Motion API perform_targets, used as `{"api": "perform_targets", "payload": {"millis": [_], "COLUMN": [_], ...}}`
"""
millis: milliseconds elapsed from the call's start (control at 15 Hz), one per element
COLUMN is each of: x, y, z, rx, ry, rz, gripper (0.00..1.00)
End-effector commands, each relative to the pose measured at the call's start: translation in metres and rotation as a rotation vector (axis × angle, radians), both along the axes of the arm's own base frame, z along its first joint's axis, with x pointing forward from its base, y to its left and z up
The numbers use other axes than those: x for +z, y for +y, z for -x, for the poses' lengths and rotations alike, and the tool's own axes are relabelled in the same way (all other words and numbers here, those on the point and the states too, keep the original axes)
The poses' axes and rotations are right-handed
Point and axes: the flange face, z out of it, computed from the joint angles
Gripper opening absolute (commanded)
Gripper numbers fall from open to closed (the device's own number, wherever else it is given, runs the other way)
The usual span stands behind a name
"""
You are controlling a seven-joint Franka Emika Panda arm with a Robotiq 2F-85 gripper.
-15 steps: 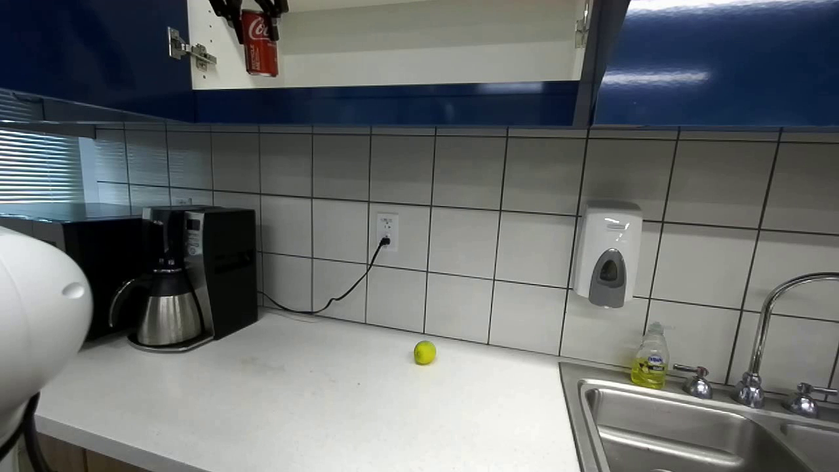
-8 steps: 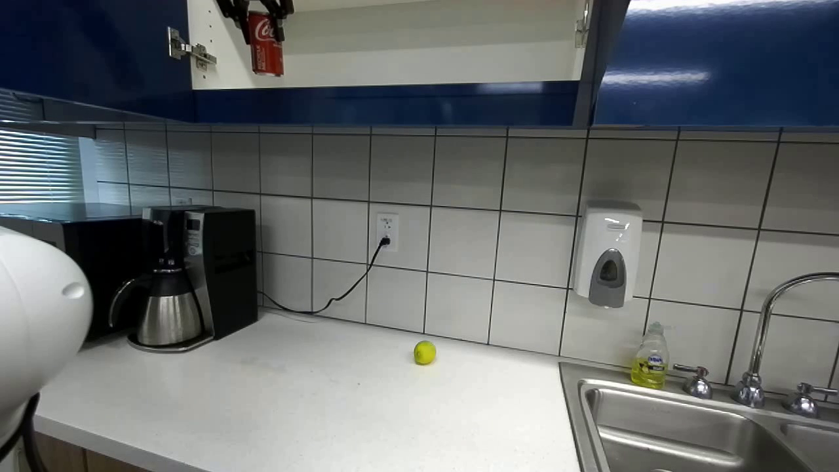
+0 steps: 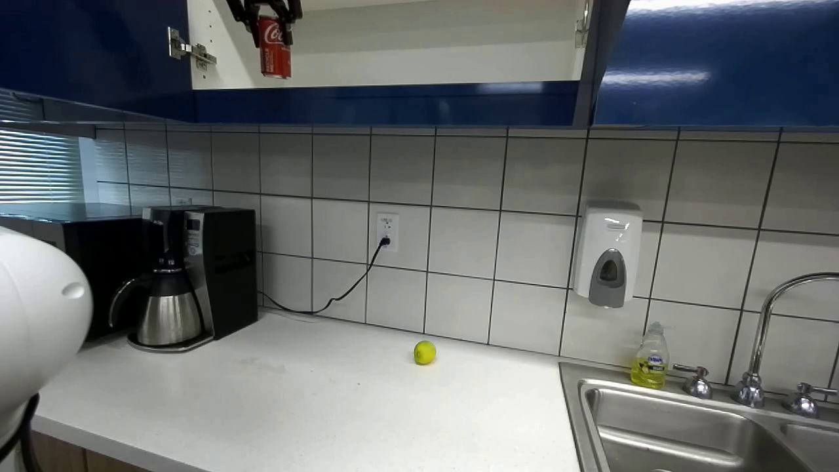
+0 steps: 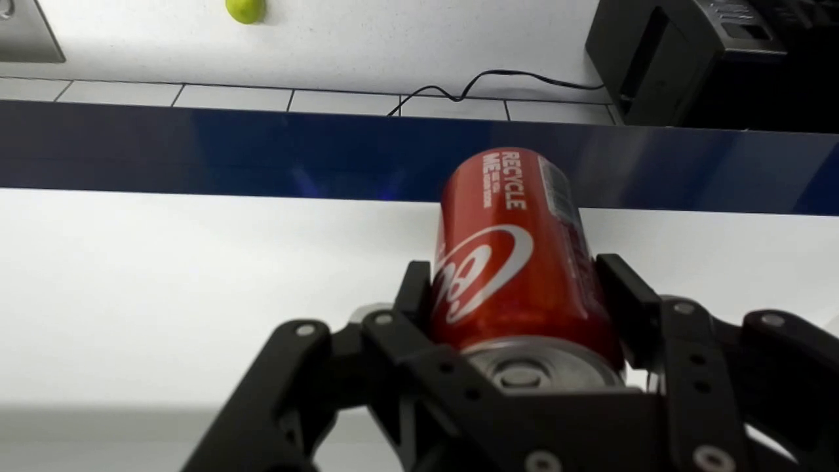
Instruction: Put the red can in the open upper cabinet.
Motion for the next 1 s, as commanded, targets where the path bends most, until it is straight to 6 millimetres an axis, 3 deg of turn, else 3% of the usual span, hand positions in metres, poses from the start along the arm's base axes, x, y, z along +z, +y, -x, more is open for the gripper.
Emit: {"api": "perform_targets", "payload": {"millis": [0,933], "x": [0.009,0.001], "y": [-0.004,-0.01], "z": [-0.013,-0.047], "rx": [-0.047,-0.097], "ry": [0.005,0.03], "rz": [0.003,0.001], "gripper": [0.4,0.4]}}
